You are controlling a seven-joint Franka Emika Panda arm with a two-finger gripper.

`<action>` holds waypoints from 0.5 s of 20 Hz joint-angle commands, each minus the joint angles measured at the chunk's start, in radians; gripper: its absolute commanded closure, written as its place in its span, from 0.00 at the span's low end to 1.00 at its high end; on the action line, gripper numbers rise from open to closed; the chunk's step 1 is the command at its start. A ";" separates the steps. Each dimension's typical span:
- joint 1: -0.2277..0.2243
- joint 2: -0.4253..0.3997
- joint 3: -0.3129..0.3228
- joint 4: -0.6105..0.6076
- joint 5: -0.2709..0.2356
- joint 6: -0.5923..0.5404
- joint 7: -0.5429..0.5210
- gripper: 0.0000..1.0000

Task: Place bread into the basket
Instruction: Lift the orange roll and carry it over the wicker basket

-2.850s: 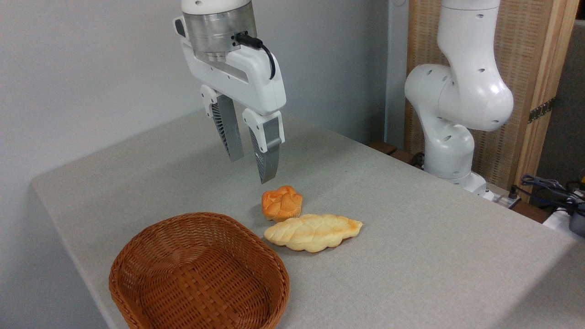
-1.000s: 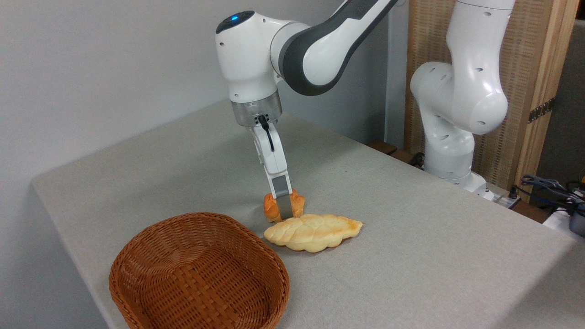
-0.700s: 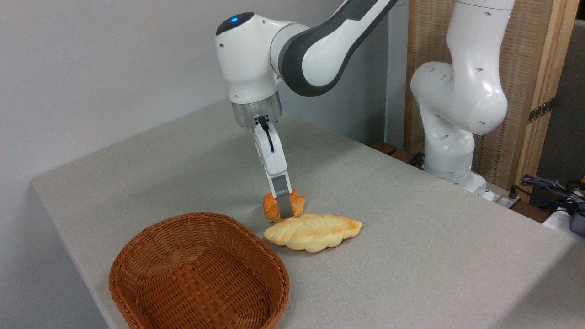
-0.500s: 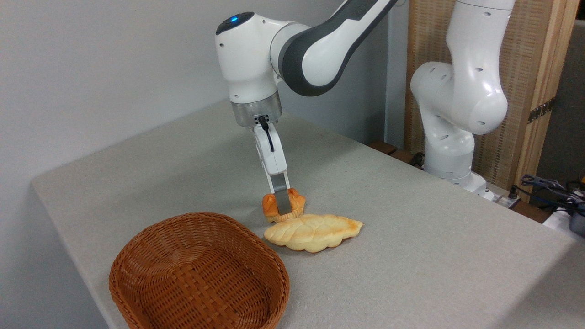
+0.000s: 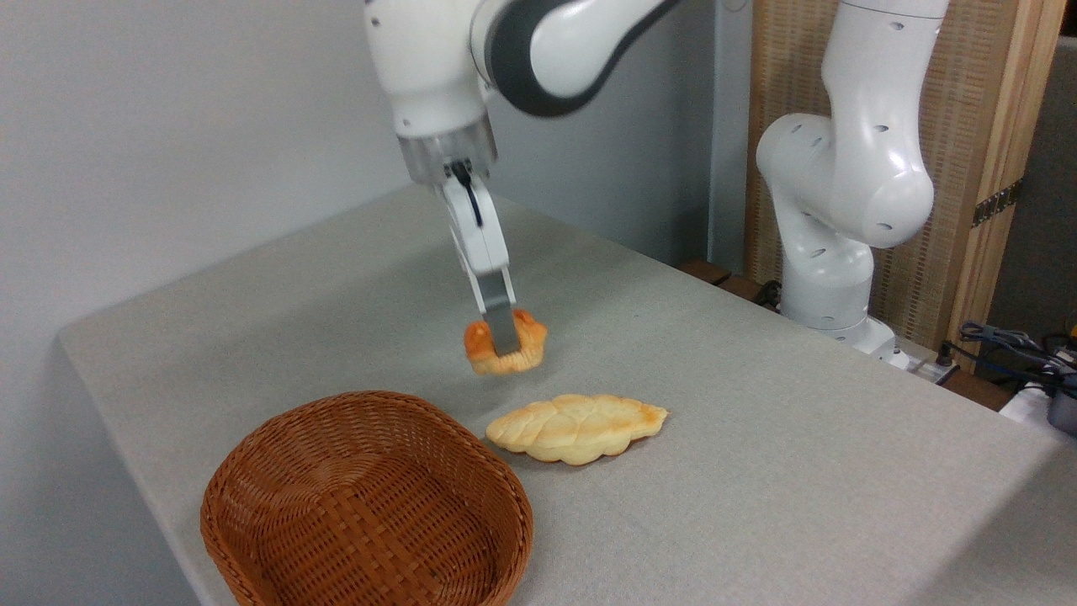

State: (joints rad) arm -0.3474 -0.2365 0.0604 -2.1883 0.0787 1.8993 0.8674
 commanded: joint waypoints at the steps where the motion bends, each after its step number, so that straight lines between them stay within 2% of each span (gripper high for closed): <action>1: -0.010 0.074 0.044 0.180 0.001 -0.046 -0.031 0.55; 5: -0.008 0.179 0.082 0.341 0.007 -0.019 -0.059 0.55; 8: 0.002 0.297 0.110 0.504 0.001 -0.019 -0.059 0.55; 10: 0.004 0.362 0.114 0.568 0.003 -0.019 -0.059 0.55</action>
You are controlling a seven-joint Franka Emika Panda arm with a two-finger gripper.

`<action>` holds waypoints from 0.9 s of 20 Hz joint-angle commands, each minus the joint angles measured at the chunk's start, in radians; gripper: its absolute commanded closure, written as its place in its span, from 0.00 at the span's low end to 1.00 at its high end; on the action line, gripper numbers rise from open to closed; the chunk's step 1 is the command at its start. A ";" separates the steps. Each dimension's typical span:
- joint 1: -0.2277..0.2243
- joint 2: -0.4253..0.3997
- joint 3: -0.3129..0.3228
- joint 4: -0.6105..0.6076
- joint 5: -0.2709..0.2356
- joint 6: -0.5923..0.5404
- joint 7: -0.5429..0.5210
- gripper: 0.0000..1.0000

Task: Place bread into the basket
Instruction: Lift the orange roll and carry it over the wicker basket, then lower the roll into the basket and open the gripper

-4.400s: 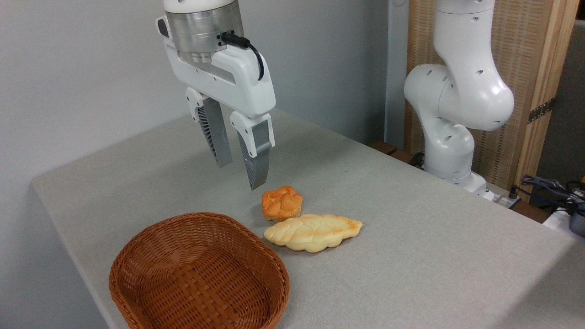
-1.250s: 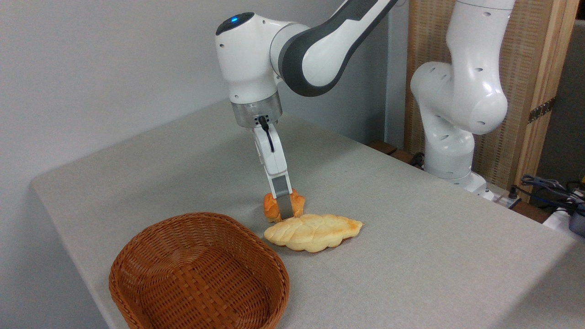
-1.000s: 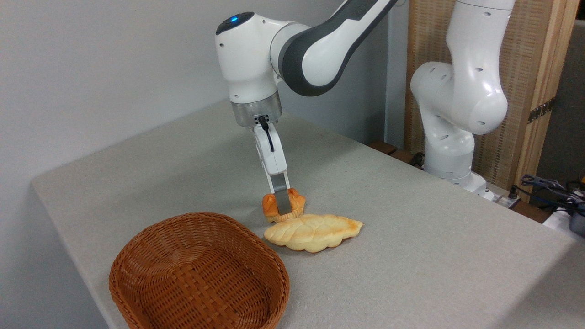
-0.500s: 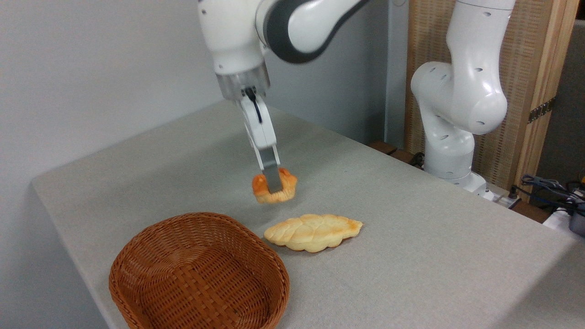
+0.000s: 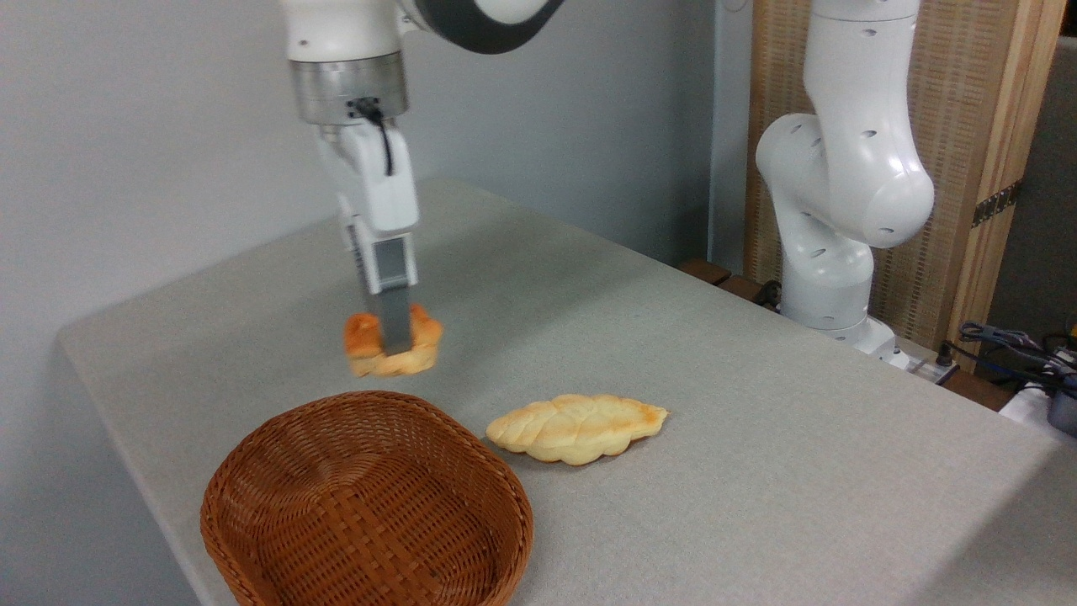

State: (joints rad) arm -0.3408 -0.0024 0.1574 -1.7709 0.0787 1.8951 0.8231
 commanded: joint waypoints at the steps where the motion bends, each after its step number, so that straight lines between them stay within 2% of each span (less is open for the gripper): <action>1: -0.004 0.152 0.019 0.171 0.003 -0.014 -0.016 0.54; 6: -0.004 0.208 0.017 0.185 0.022 0.033 -0.012 0.25; 8: -0.004 0.232 0.017 0.185 0.076 0.070 -0.013 0.12; 11: -0.004 0.260 0.014 0.185 0.096 0.076 -0.015 0.11; 13: -0.006 0.265 0.011 0.185 0.101 0.074 -0.010 0.01; 18: -0.009 0.272 0.008 0.185 0.108 0.074 -0.010 0.00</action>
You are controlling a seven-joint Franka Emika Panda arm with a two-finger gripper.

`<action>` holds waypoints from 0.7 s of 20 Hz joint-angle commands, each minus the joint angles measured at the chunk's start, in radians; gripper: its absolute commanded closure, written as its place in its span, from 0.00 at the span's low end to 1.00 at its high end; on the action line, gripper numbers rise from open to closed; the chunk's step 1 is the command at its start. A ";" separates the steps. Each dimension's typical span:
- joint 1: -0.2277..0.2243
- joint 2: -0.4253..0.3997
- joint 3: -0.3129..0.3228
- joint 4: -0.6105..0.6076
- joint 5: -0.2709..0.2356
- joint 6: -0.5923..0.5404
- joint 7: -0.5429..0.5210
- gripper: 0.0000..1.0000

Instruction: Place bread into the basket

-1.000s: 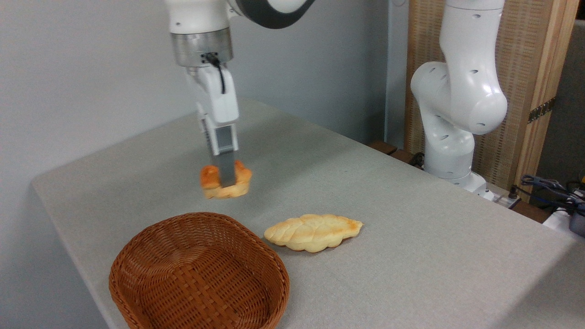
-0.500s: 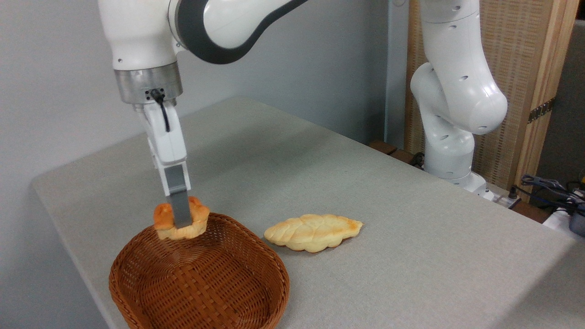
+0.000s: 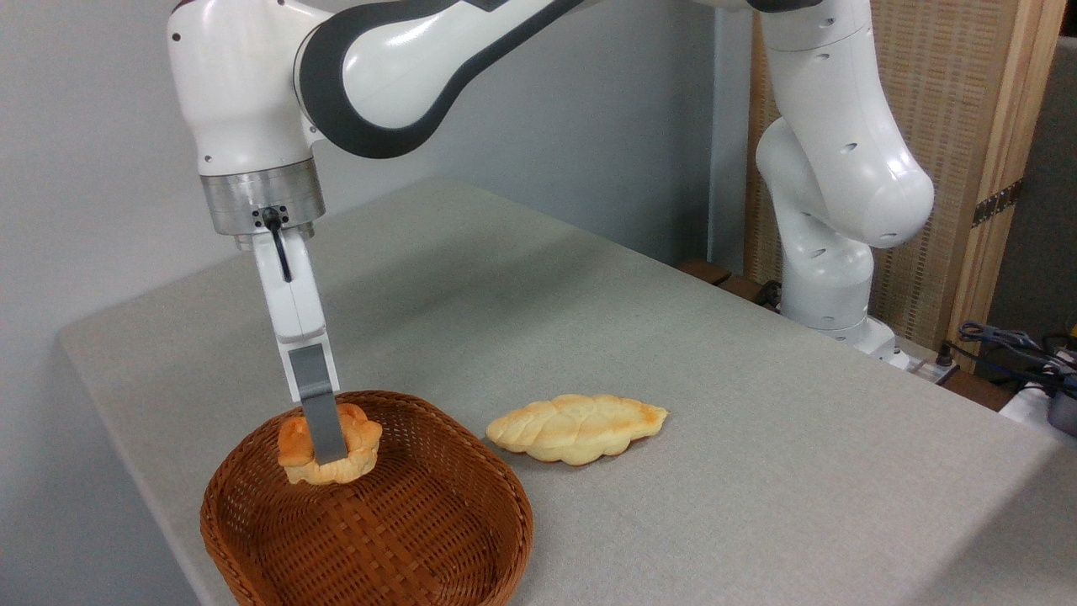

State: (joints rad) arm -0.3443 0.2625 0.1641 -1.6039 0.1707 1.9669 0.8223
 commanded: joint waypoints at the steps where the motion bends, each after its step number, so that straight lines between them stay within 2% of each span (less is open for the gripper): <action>1: -0.005 0.009 0.002 0.018 0.012 0.004 -0.011 0.00; 8: -0.005 0.006 0.002 0.024 0.000 0.004 -0.012 0.00; 12: 0.001 -0.035 0.014 0.025 -0.127 -0.009 -0.018 0.00; 14: 0.001 -0.083 0.049 0.024 -0.172 -0.037 -0.054 0.00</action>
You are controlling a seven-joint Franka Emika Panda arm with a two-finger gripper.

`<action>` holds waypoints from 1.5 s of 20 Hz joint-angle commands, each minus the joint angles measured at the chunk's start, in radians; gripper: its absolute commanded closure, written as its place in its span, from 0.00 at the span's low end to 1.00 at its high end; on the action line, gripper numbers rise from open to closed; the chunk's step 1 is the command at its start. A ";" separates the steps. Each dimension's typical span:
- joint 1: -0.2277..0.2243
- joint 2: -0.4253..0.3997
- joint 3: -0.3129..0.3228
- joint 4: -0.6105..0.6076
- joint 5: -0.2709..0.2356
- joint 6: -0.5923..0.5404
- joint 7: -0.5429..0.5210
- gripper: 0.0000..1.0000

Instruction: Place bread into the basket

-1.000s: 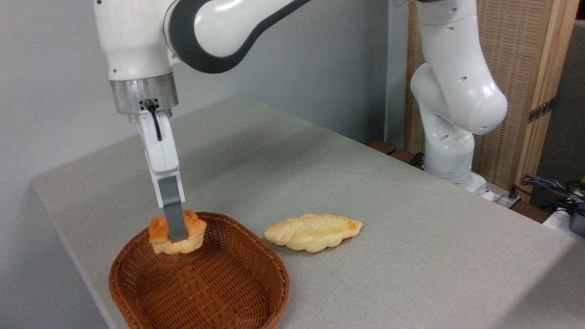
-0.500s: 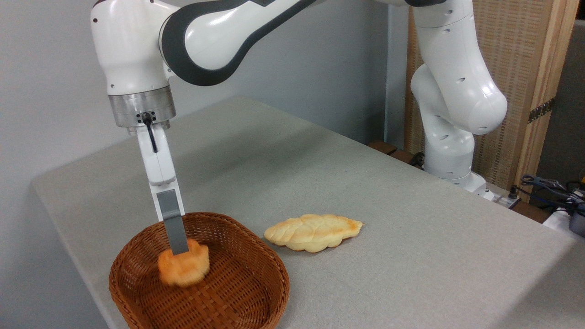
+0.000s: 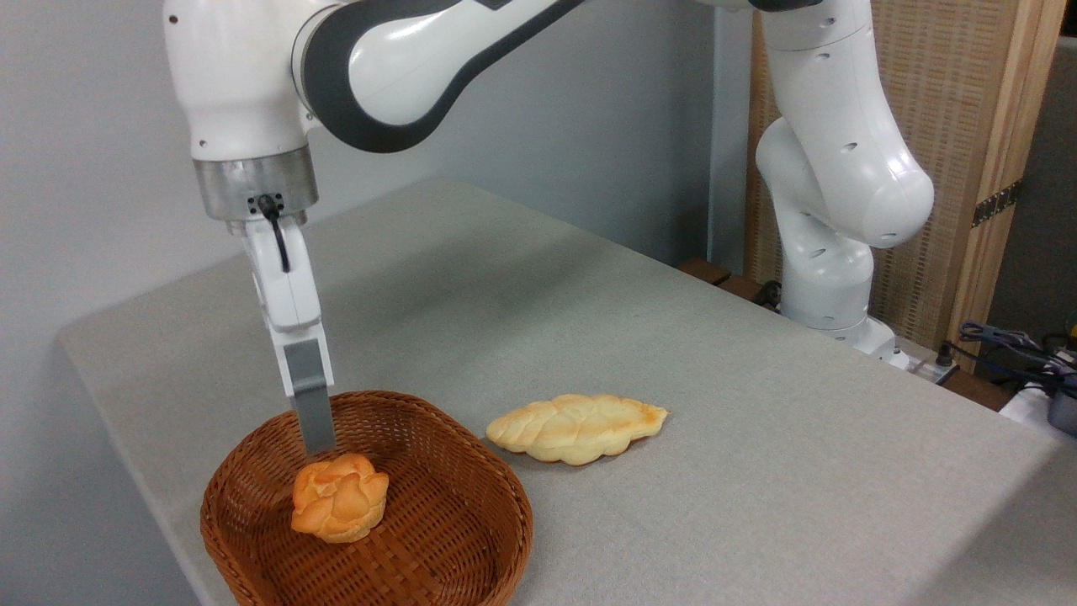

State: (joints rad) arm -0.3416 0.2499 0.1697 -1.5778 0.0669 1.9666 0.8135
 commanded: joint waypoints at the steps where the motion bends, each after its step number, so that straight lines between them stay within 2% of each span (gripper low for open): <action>1: 0.000 -0.089 0.050 -0.001 -0.084 -0.069 -0.065 0.00; 3: 0.007 -0.135 0.053 -0.002 -0.113 -0.129 -0.070 0.00; 5: 0.105 -0.175 0.002 -0.004 -0.140 -0.214 -0.063 0.00; 7: 0.173 -0.216 -0.048 -0.007 -0.162 -0.270 -0.065 0.00; 10: 0.205 -0.251 -0.087 -0.008 -0.160 -0.394 -0.056 0.00; 13: 0.246 -0.258 -0.163 -0.031 -0.151 -0.413 -0.057 0.00; 16: 0.254 -0.256 -0.168 -0.034 -0.141 -0.411 -0.053 0.00; 17: 0.256 -0.256 -0.171 -0.034 -0.112 -0.410 -0.048 0.00; 18: 0.260 -0.258 -0.171 -0.034 -0.105 -0.408 -0.036 0.00; 30: 0.271 -0.256 -0.162 -0.031 -0.101 -0.410 -0.025 0.00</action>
State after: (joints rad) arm -0.0759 0.0027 0.0080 -1.6072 -0.0461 1.5619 0.7788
